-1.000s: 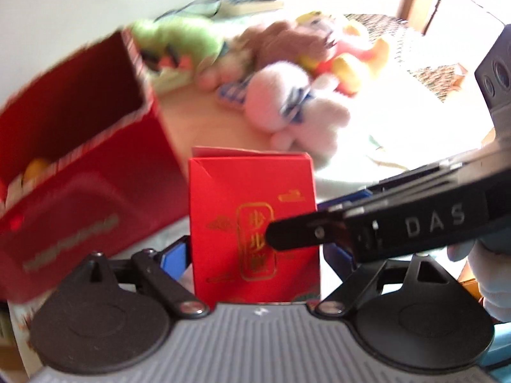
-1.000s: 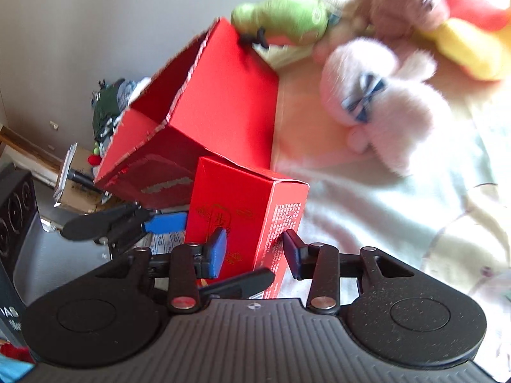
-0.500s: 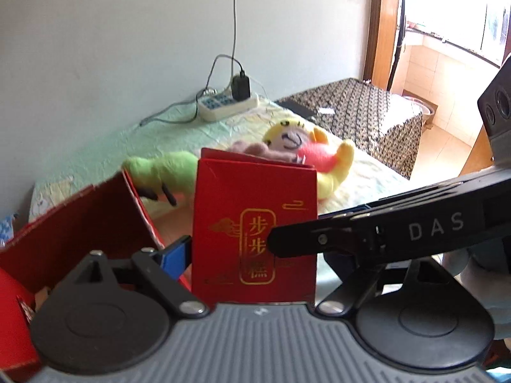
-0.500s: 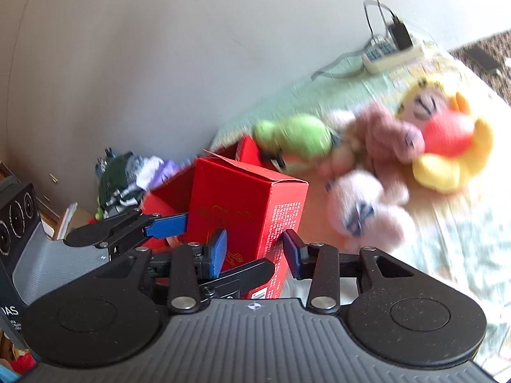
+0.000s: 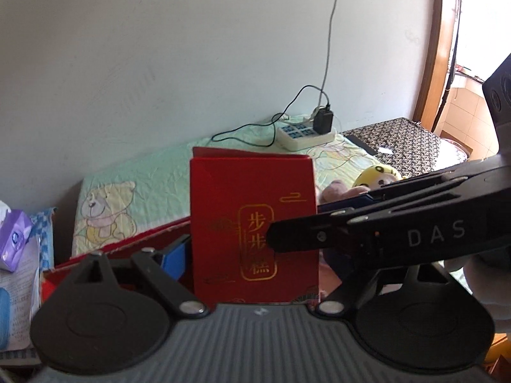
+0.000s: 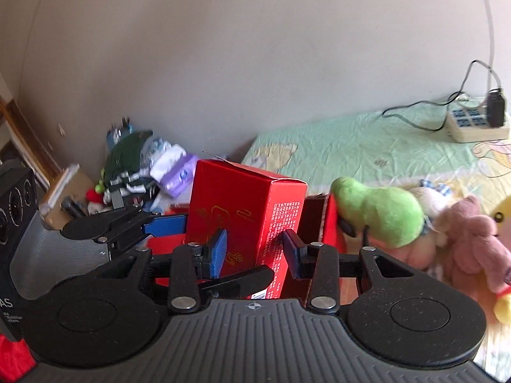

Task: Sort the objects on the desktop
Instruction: 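Lift the red packet with the right gripper and carry it over the box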

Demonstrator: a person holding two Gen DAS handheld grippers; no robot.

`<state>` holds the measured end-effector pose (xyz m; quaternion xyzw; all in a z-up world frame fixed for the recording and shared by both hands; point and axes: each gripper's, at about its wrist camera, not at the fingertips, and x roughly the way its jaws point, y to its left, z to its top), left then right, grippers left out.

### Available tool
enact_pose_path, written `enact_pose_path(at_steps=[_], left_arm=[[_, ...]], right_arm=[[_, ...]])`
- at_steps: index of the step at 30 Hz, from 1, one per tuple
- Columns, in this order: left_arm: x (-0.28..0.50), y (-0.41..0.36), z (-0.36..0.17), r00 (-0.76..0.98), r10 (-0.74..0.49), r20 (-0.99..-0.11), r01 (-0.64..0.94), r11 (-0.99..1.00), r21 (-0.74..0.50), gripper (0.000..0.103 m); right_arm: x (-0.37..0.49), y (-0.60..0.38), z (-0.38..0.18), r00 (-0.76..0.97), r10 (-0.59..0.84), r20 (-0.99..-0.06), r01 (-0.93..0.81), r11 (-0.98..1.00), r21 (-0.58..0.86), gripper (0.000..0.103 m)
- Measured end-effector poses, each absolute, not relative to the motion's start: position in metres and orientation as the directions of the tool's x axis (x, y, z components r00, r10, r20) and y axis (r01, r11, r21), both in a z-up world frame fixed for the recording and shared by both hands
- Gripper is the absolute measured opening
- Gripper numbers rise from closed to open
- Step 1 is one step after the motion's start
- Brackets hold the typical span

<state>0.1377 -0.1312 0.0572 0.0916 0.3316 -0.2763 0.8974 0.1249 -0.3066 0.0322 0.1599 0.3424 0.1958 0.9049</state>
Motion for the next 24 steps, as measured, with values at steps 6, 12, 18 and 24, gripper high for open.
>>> enact_pose_path(at_steps=[6,12,18,24], left_arm=[[0.171,-0.107,0.02,0.536,-0.416,-0.734,0.511,0.852,-0.109,0.085],[0.188,-0.095,-0.007,0.439,-0.381,-0.813,0.484,0.863,-0.143,0.085],[0.205,-0.091,-0.034,0.322,-0.35,-0.88,0.45,0.874,-0.183,0.08],[0.219,-0.082,-0.045,0.231,-0.34,-0.912,0.417,0.881,-0.223,0.078]], right_arm=[[0.165,-0.265,0.01,0.565,0.432,-0.703,-0.249,0.902,0.353,0.04],[0.188,-0.237,-0.006,0.456,0.372,-0.809,-0.269,0.924,0.273,0.039],[0.209,-0.216,-0.025,0.359,0.3,-0.884,-0.294,0.935,0.199,0.038],[0.226,-0.206,-0.045,0.277,0.276,-0.92,-0.274,0.941,0.2,0.036]])
